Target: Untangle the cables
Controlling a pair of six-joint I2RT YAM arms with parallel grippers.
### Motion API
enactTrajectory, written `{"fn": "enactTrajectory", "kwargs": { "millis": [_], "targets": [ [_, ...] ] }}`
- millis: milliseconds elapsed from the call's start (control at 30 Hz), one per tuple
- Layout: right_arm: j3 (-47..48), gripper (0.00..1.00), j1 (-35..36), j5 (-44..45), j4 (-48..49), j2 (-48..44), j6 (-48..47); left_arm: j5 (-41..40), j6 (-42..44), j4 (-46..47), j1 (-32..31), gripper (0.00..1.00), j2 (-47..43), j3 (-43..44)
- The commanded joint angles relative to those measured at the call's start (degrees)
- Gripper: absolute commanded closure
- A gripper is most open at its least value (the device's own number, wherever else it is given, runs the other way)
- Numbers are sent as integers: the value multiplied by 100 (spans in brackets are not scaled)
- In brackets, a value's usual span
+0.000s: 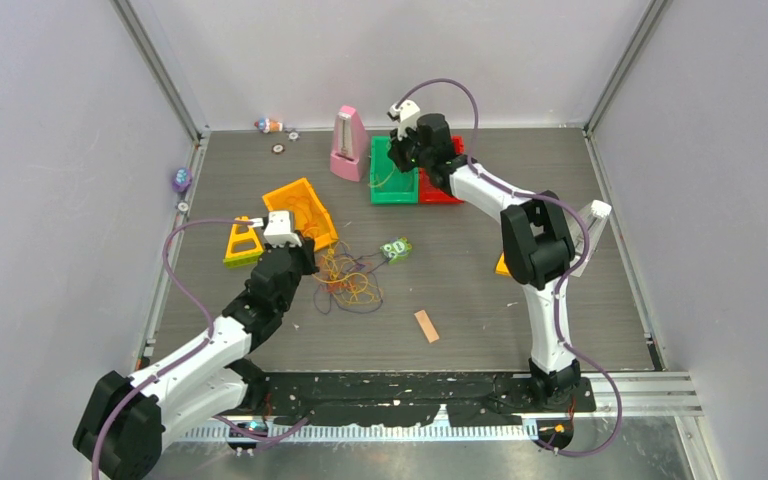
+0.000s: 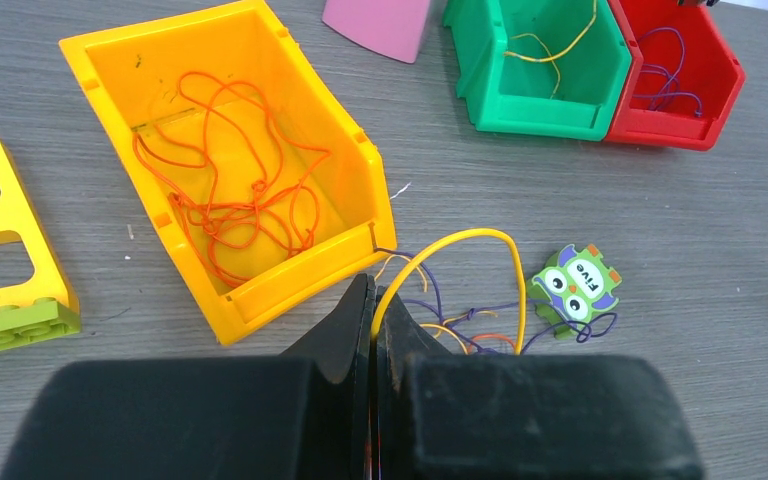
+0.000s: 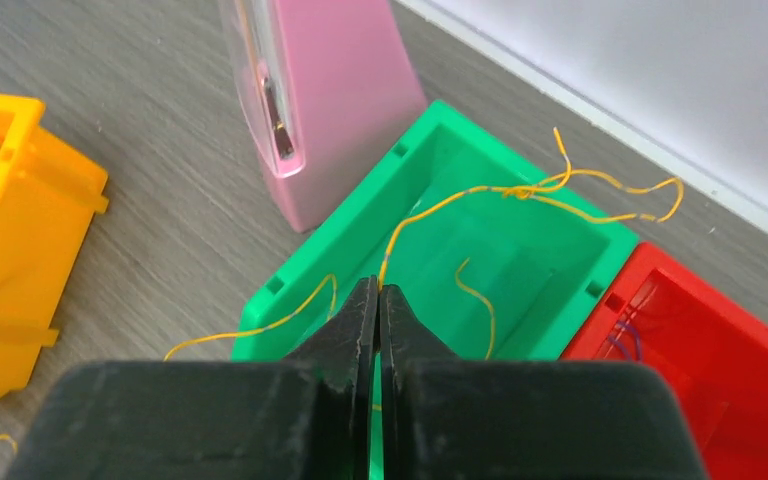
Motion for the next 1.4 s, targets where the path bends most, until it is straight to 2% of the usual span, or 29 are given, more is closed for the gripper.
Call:
{"fn": "enactTrajectory", "kwargs": {
  "millis": [0, 167, 367, 433, 533, 633, 700, 900, 1167, 1367],
  "targets": [
    [383, 95, 30, -72, -630, 124, 31, 40, 27, 92, -16, 100, 9, 268],
    [916, 95, 36, 286, -1702, 496, 48, 46, 35, 48, -16, 100, 40, 305],
    [1061, 95, 28, 654, -2305, 677, 265, 67, 40, 42, -16, 100, 59, 309],
    [1326, 95, 29, 854, -2591, 863, 314, 83, 28, 41, -14, 100, 59, 314],
    [2292, 95, 22, 1089, -3321, 1268, 374, 100, 28, 44, -16, 100, 68, 323],
    [2675, 95, 28, 1316, -3912, 1580, 389, 91, 35, 25, -16, 100, 85, 330],
    [2585, 95, 32, 1385, -4001, 1565, 408, 92, 36, 24, -17, 100, 78, 338],
    [1532, 95, 128, 1365, -4067, 1060, 459, 105, 36, 23, -16, 100, 102, 346],
    [232, 95, 418, 1345, -3637, -13, 605, 92, 29, 0, -14, 100, 60, 336],
    [-663, 94, 626, 1815, -3170, -764, 836, 85, 29, -11, -13, 100, 64, 348]
  ]
}}
